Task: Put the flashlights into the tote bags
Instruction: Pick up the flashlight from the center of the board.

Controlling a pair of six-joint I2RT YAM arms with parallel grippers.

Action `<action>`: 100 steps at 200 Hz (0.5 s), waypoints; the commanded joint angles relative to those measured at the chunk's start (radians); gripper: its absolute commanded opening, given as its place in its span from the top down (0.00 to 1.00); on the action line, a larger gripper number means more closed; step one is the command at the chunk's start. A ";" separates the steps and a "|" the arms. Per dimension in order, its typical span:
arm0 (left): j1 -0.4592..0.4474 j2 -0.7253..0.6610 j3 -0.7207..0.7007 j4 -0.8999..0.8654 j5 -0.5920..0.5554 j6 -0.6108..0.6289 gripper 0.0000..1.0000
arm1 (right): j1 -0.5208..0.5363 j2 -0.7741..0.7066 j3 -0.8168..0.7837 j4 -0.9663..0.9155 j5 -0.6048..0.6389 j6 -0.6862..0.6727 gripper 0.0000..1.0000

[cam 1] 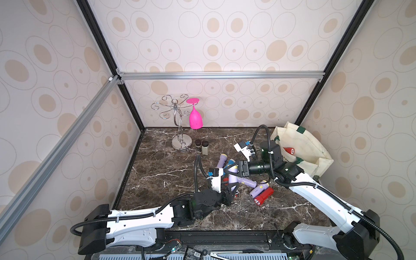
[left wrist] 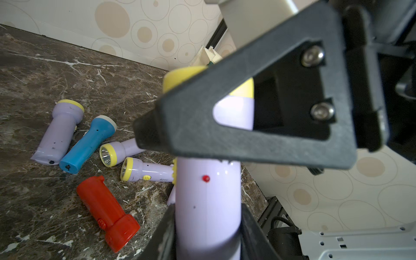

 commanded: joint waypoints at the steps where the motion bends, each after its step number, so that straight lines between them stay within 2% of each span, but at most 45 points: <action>1: 0.013 -0.005 0.048 0.048 -0.013 0.019 1.00 | 0.009 -0.020 0.009 -0.007 -0.008 0.015 0.71; 34: 0.017 0.001 0.054 0.030 -0.022 0.018 0.99 | 0.009 -0.025 0.035 -0.066 0.027 -0.035 0.87; 45: 0.016 0.004 0.058 0.016 -0.029 0.013 0.83 | 0.009 -0.026 0.059 -0.123 0.062 -0.077 0.92; 59: 0.017 0.004 0.059 0.011 -0.036 0.013 0.55 | 0.009 -0.026 0.096 -0.222 0.129 -0.144 0.99; 72: 0.017 0.004 0.061 -0.017 -0.040 0.014 0.31 | 0.008 -0.022 0.138 -0.326 0.213 -0.214 1.00; 84: 0.016 0.003 0.063 -0.032 -0.044 0.012 0.18 | 0.006 -0.020 0.172 -0.405 0.288 -0.264 1.00; 100: 0.017 -0.001 0.056 -0.046 -0.051 0.007 0.09 | -0.016 -0.015 0.204 -0.464 0.358 -0.292 1.00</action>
